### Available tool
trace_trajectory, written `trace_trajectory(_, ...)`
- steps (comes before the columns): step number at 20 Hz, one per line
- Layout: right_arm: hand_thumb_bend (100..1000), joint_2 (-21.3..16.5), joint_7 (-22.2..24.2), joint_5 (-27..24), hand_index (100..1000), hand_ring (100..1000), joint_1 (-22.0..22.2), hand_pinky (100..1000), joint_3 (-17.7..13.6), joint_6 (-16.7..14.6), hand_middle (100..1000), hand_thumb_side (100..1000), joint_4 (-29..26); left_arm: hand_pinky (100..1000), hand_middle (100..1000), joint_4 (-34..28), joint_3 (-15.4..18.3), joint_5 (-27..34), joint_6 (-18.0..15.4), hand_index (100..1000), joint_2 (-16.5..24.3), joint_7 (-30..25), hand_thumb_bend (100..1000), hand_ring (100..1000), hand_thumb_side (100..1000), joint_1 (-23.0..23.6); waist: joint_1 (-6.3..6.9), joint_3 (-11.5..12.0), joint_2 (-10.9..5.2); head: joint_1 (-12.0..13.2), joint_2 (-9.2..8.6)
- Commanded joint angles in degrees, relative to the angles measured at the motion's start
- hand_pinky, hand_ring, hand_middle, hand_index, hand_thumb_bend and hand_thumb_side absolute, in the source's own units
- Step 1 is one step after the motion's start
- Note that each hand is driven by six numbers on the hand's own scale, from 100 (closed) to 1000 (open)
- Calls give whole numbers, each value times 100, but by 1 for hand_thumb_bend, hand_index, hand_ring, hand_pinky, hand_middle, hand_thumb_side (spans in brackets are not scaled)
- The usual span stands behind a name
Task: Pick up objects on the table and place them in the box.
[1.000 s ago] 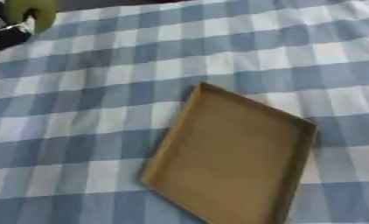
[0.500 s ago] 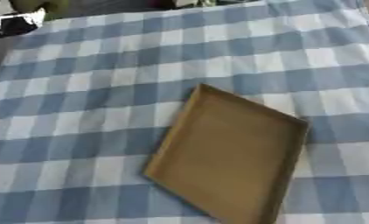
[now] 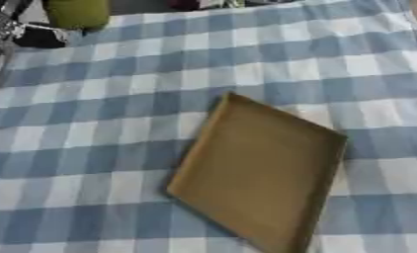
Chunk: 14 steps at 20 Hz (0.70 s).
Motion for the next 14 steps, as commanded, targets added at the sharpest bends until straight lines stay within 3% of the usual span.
trace_trajectory(1,100,-223,-40,-62,726,745,-17,752,-39,23,627,470,-91,386,390,-539,-149,82,-145,412,193,93,463,271,100,48,-45,49,-209,-79,52)
trace_trajectory(4,100,-230,-53,-94,727,744,-15,751,-36,48,628,470,-91,387,389,-987,-304,50,-199,418,60,63,504,273,100,157,-70,142,-309,-182,146)
trace_trajectory(9,100,-248,-79,-117,727,742,58,751,-50,100,628,470,-91,387,383,-1539,-476,-154,-139,419,-282,-9,499,276,100,163,-117,343,-469,-388,347)
trace_trajectory(14,100,-284,-119,-105,727,742,186,751,-72,172,629,470,-91,387,380,-1772,-682,-367,-213,423,-694,-43,494,278,100,166,-144,629,-638,-763,596)
